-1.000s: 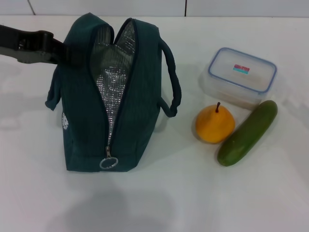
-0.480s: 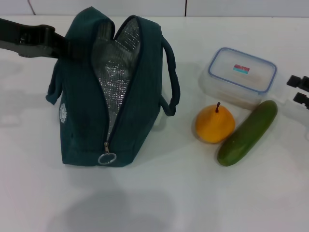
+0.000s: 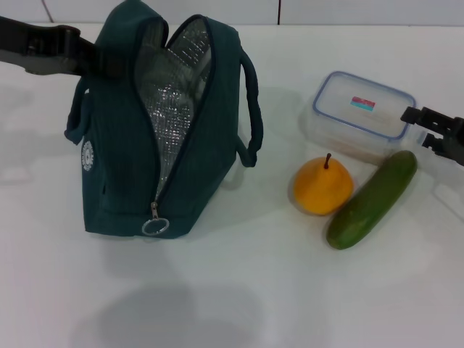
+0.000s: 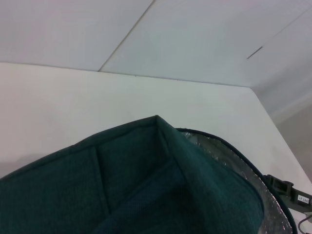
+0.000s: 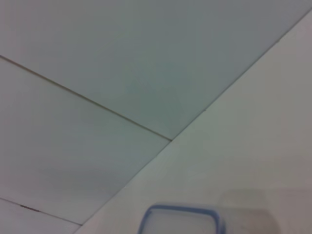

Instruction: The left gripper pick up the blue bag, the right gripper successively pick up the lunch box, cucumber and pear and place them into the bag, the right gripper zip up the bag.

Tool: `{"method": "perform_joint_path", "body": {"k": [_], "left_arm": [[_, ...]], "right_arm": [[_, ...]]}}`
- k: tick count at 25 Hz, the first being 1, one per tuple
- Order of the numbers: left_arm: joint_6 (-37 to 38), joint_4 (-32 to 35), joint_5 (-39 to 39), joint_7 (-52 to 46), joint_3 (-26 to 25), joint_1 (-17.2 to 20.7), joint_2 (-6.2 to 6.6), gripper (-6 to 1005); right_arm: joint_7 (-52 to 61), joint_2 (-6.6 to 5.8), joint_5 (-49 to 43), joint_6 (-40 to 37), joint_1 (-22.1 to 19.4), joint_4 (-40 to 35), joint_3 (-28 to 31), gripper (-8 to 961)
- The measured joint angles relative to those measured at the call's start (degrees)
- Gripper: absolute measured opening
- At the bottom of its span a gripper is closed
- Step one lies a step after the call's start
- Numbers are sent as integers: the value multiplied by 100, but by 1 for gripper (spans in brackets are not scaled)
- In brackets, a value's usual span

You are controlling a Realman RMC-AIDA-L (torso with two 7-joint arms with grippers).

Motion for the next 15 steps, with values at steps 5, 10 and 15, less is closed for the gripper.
{"method": "perform_joint_path", "body": {"k": [5, 10, 15], "left_arm": [[-44, -9, 0, 18, 0, -2, 7, 44], [-46, -12, 0, 22, 0, 0, 11, 44], [-46, -13, 1, 24, 0, 18, 11, 44]], "right_arm": [[-1, 34, 0, 17, 101, 0, 0, 853], [-3, 47, 0, 26, 134, -19, 7, 853], [-6, 90, 0, 41, 116, -124, 8, 853]]}}
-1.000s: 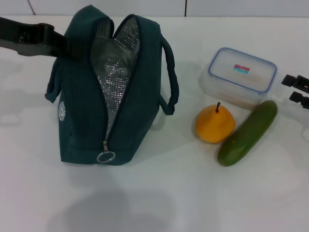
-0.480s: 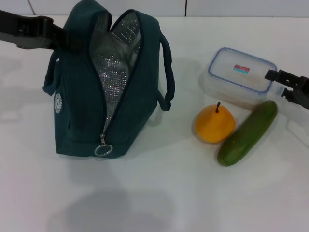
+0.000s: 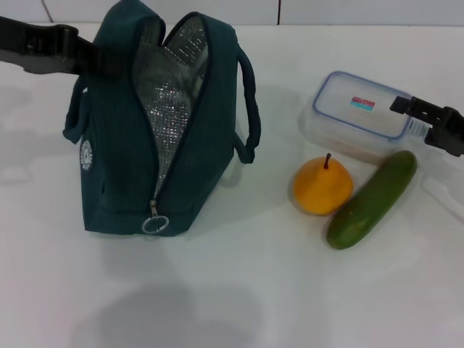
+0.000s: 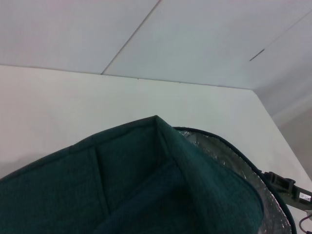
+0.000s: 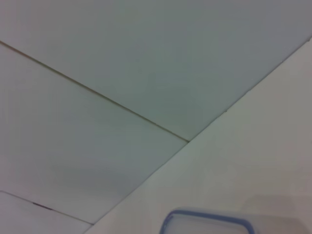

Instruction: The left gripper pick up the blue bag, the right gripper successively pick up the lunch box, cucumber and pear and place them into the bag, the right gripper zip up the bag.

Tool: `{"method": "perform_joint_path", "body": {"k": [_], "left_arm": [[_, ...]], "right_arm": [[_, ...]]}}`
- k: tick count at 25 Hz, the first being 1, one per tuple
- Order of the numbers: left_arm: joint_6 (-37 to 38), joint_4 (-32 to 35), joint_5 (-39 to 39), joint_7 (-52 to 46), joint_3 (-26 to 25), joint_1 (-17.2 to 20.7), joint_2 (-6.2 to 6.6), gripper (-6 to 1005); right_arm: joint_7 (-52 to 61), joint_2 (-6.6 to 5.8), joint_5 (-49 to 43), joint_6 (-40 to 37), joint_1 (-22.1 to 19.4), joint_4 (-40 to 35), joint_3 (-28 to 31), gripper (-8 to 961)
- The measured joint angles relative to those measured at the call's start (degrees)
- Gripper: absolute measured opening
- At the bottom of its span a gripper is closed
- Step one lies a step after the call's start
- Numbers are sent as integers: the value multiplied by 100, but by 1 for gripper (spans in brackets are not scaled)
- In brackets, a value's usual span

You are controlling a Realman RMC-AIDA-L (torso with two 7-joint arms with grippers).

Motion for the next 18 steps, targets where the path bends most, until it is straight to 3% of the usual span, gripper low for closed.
{"method": "perform_joint_path", "body": {"k": [18], "left_arm": [[4, 0, 0, 91, 0, 102, -24, 44]], "right_arm": [[-116, 86, 17, -254, -100, -149, 46, 851]]}}
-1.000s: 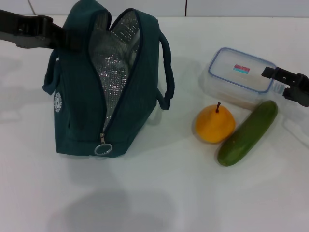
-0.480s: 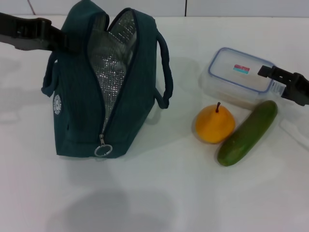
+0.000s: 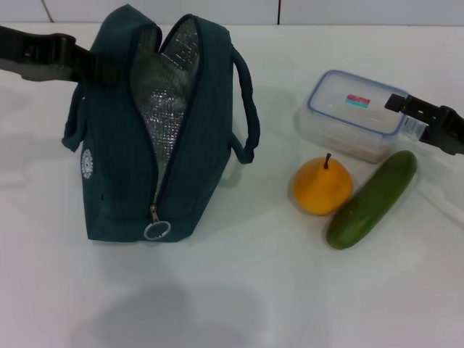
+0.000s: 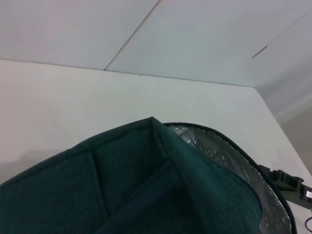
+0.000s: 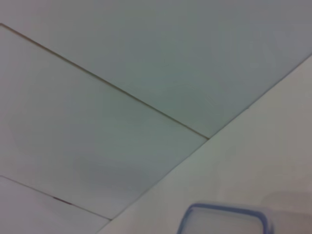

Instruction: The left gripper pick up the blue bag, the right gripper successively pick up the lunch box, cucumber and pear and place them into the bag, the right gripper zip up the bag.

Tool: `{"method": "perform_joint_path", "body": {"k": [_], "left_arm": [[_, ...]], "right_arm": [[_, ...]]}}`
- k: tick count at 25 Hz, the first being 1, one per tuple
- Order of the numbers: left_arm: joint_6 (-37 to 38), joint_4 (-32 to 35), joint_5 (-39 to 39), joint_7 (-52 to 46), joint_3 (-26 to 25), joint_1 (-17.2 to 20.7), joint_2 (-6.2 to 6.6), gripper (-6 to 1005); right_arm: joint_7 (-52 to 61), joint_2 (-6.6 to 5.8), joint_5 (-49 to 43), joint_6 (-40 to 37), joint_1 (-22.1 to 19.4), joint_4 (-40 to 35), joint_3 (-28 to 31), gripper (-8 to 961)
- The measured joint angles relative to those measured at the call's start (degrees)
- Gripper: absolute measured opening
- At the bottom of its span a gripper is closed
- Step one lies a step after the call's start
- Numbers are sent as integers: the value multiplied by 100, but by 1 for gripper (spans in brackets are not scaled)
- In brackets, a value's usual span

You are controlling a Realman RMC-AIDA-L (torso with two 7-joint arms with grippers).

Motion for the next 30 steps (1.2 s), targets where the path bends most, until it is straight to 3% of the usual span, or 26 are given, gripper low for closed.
{"method": "perform_joint_path", "body": {"k": [15, 18, 23, 30], "left_arm": [[6, 0, 8, 0, 0, 24, -2, 44], [6, 0, 6, 0, 0, 24, 2, 44], [5, 0, 4, 0, 0, 22, 6, 44], [5, 0, 1, 0, 0, 22, 14, 44]], "right_arm": [[-20, 8, 62, -101, -116, -9, 88, 805], [-21, 22, 63, -101, -102, -8, 88, 670], [-32, 41, 63, -84, -87, -8, 88, 646], [-69, 51, 49, -2, -77, -9, 88, 425]]}}
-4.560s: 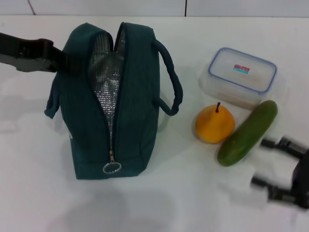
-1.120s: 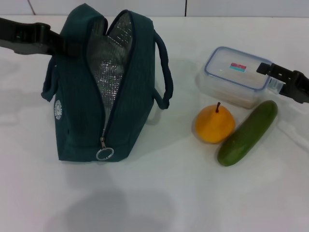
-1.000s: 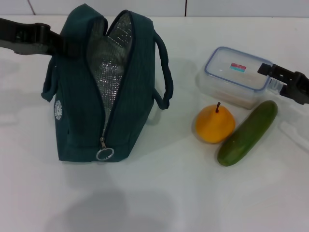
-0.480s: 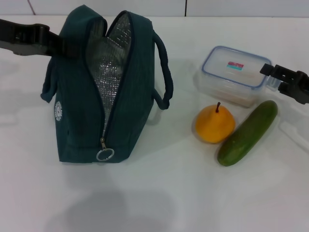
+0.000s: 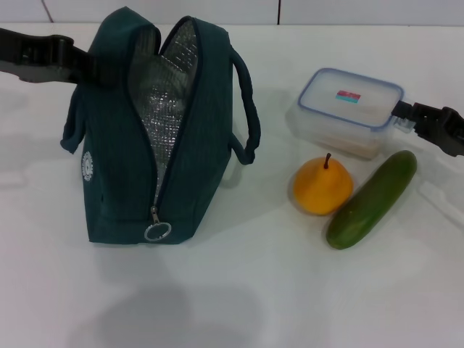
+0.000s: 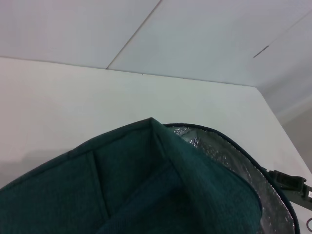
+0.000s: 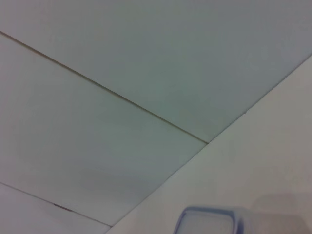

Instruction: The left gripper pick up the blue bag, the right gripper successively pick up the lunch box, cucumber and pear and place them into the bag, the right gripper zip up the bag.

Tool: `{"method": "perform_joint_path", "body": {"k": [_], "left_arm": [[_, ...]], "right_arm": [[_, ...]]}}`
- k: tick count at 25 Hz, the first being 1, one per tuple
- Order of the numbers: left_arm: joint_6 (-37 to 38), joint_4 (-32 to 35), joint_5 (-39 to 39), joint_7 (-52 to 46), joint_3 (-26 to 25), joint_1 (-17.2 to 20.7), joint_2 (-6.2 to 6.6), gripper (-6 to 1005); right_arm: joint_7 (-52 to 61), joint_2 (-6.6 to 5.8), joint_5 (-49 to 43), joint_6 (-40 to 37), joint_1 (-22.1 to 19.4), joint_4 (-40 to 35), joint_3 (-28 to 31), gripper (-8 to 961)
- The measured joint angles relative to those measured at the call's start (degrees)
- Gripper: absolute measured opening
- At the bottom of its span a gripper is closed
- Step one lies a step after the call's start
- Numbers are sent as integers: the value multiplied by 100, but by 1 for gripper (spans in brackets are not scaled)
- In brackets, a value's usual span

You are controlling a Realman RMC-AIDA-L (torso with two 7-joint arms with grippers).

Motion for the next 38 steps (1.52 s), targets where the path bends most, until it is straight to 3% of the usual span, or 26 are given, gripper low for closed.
{"method": "perform_joint_path", "body": {"k": [9, 20, 29, 38], "left_arm": [[5, 0, -2, 0, 0, 0, 1, 44], [7, 0, -2, 0, 0, 0, 1, 44], [2, 0, -2, 10, 3, 0, 1, 44], [-1, 0, -2, 17, 5, -4, 2, 44]], "right_arm": [[-34, 30, 59, 13, -9, -8, 5, 211], [-89, 30, 75, -30, -34, -8, 9, 160], [-263, 131, 94, -227, -102, -150, 154, 97], [-299, 169, 166, -489, -151, -105, 365, 95]]}}
